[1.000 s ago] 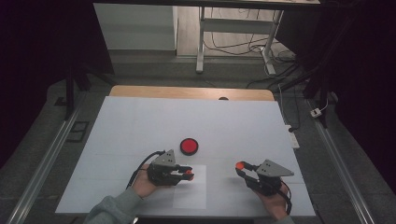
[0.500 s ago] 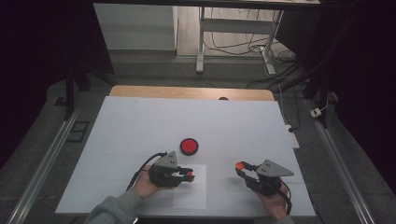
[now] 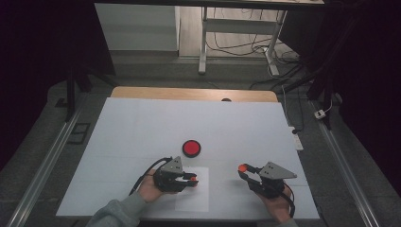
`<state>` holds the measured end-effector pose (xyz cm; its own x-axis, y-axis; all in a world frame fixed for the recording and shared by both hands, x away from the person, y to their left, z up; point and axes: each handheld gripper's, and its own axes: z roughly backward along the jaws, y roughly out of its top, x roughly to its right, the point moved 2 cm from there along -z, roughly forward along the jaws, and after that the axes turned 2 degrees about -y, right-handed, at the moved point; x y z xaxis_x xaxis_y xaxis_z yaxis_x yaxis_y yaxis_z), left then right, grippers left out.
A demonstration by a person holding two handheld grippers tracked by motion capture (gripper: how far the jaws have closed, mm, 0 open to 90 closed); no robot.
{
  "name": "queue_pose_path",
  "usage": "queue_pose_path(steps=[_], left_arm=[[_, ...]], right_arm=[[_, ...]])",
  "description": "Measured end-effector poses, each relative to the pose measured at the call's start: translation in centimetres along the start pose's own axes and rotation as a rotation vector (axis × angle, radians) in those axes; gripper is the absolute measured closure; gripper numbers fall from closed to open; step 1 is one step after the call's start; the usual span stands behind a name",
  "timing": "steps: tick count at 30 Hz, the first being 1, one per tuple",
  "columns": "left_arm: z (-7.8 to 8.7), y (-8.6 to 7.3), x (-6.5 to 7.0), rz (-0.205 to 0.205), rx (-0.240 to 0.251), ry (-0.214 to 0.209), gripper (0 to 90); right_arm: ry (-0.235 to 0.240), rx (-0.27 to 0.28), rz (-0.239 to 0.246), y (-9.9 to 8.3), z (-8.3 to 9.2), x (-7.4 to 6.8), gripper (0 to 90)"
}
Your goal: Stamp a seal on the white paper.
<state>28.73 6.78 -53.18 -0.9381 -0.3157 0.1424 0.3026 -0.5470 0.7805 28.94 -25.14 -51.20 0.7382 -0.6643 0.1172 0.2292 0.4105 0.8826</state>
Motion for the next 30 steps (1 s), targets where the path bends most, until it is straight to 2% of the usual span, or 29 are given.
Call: queue_pose_path(steps=[18, 26, 30], left_arm=[[-0.6, -0.4, 0.0, -0.007, -0.033, 0.029, 72.8], [-1.0, -0.7, 0.2, -0.029, -0.04, 0.051, 72.8], [-1.1, -0.9, 0.1, -0.027, -0.047, 0.057, 72.8]], right_arm=[[-0.009, -0.004, 0.0, 0.0, 0.1, 0.0, 64.6], [-0.001, 0.002, -0.003, 0.0, 0.0, 0.0, 64.6], [-0.009, -0.005, 0.001, 0.0, 0.1, 0.0, 64.6]])
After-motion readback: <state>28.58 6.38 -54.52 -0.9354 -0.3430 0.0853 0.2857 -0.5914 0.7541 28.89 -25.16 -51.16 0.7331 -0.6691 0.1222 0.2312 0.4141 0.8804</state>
